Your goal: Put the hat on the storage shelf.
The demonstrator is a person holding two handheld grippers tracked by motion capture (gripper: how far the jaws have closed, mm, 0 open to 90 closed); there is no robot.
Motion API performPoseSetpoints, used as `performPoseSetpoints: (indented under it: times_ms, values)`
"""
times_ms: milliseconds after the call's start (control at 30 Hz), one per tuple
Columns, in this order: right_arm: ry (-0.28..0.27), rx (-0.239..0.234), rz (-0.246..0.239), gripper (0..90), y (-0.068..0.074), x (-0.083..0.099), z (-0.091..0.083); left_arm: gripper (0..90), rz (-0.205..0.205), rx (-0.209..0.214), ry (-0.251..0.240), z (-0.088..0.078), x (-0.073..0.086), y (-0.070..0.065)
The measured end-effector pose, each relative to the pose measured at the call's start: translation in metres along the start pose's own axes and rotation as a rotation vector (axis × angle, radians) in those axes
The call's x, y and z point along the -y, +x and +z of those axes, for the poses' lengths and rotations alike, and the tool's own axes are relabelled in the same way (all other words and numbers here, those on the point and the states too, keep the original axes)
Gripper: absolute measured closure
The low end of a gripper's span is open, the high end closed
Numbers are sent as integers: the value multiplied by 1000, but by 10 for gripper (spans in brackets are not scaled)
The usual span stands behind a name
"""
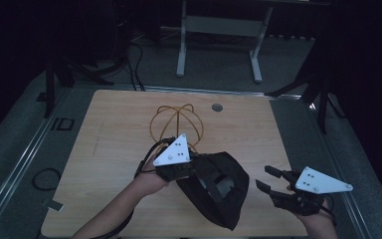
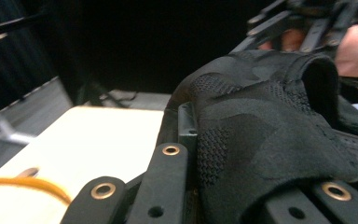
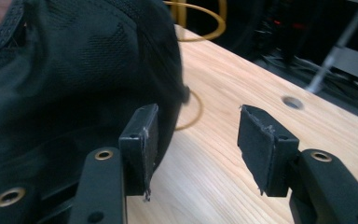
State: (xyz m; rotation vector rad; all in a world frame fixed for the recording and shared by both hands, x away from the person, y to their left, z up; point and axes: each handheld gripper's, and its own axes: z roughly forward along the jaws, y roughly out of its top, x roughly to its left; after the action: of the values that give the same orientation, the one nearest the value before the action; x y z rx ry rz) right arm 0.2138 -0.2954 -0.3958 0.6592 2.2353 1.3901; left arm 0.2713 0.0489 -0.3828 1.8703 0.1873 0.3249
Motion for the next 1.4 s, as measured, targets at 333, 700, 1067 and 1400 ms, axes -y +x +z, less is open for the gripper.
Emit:
performPoseSetpoints:
  times_ms: [333,700,1067,1400]
  values:
    - [-21,-115,-118,469,17,-7,3,885,-49,84,-80,-12,-1,10]
    - [-31,-149,-198,459,27,-19,13,885,-30,138,-46,-4,-2,3]
    - [-49,-149,-238,825,34,-25,25,885,-42,134,-42,-3,-1,4]
    - [-69,-132,-202,900,28,-26,22,863,-59,81,-18,-5,2,7]
